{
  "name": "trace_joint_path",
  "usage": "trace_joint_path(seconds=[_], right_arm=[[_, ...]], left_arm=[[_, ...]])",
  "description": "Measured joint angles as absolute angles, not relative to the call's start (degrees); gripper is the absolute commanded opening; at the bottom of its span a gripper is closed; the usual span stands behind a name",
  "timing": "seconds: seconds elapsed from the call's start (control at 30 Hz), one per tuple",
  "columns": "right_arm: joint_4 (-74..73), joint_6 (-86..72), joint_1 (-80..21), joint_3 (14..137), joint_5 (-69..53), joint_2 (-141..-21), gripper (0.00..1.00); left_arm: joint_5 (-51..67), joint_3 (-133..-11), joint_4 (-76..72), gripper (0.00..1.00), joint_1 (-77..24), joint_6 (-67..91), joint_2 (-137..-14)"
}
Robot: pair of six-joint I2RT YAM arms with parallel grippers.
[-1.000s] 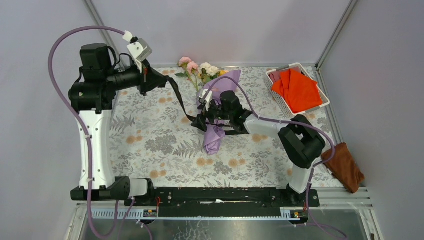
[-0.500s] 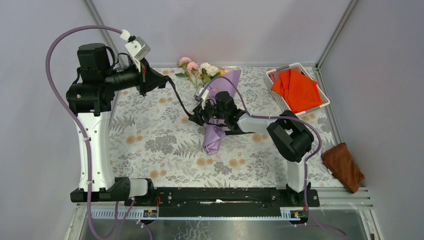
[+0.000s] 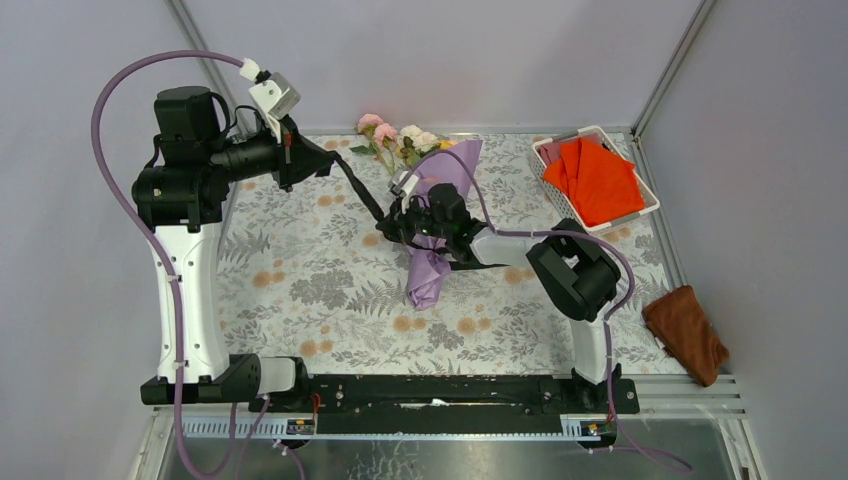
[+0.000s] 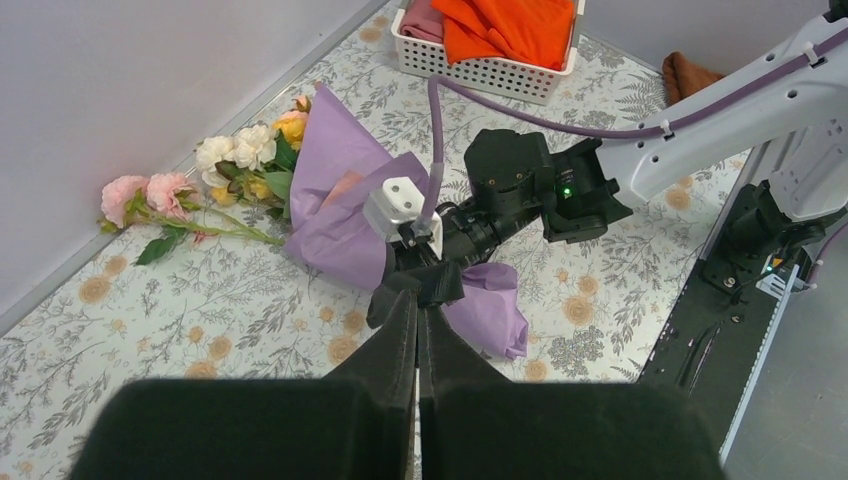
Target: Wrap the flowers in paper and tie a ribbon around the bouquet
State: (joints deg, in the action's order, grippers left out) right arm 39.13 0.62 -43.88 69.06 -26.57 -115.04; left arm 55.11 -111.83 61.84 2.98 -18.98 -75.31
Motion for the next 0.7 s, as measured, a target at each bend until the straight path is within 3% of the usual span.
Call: trace_joint_path(seconds=[0.17,0.2,0.27,0.3,0.37,0.47,0.57,0.7], right_arm=[[40.64,-3.36,-43.77,67.44,-21.71,-114.13,0.0],[40.62,-4.34,-43.64,66.61,-20.75,-113.54,0.0],[40.45,-6.37,-43.4,64.77,-18.9,-111.94,0.0],[40.03,-7.64,-43.13,63.75,-18.02,-110.74,0.0],[39.27,-9.61,-42.5,62.22,-16.82,-108.53,0.0],[38.09,-12.01,-41.45,60.51,-14.9,-105.08,0.0],[36.69,-13.61,-40.97,59.68,-13.47,-102.45,0.0],[33.1,-15.16,-40.99,59.68,-11.66,-101.12,0.0]], left_arm=[[53.28,-108.57,61.73,0.0,2.98,-20.1,-74.04],[52.31,-106.32,61.63,0.15,2.98,-20.69,-73.21],[49.65,-99.96,61.49,0.58,2.98,-23.29,-71.22],[47.64,-95.59,61.32,0.67,2.98,-25.3,-70.06],[43.64,-88.03,61.34,0.75,2.98,-30.26,-68.6],[35.03,-73.52,61.12,0.78,2.98,-38.63,-66.87],[26.7,-60.47,61.17,0.75,2.48,-46.09,-66.32],[18.83,-54.57,62.87,0.72,-1.28,-50.41,-65.08]])
